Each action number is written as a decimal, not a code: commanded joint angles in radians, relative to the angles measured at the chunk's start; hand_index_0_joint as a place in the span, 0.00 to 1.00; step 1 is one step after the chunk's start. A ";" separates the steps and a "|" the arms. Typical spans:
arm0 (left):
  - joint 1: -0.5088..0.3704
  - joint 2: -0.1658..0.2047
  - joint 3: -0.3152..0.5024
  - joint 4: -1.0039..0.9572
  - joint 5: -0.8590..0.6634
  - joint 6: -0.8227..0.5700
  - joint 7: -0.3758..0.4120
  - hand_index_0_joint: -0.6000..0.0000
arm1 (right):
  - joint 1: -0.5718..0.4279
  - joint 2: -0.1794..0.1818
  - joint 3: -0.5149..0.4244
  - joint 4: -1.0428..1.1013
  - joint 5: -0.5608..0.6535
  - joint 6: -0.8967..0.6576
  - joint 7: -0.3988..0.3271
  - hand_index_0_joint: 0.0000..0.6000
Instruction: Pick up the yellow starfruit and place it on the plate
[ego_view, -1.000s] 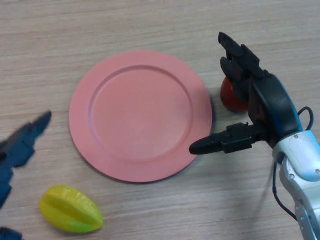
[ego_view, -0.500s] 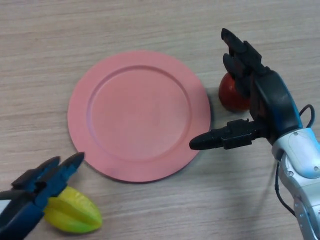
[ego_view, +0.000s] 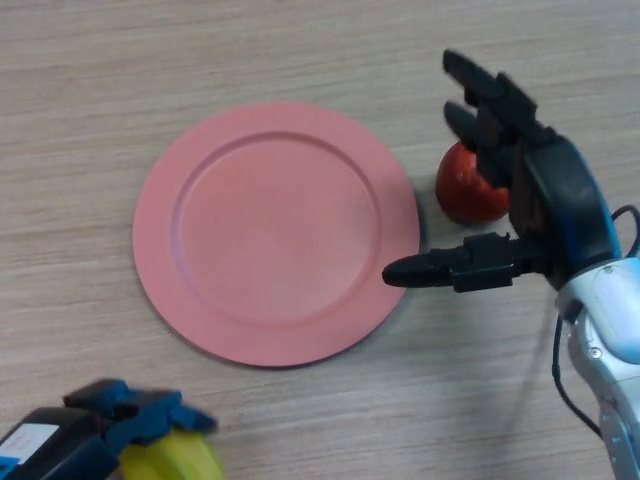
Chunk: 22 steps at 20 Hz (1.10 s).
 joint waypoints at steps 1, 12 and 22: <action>0.009 0.018 0.053 -0.035 -0.008 0.006 -0.033 0.00 | -0.032 -0.003 -0.049 -0.069 0.048 -0.106 -0.026 0.00; -0.093 0.049 0.029 -0.149 -0.213 0.023 -0.051 0.00 | -0.036 -0.018 -0.073 -0.085 0.034 -0.120 -0.017 0.08; -0.428 0.132 -0.043 0.100 -0.131 -0.131 0.494 0.00 | -0.050 -0.033 -0.091 -0.052 0.007 -0.173 -0.010 0.00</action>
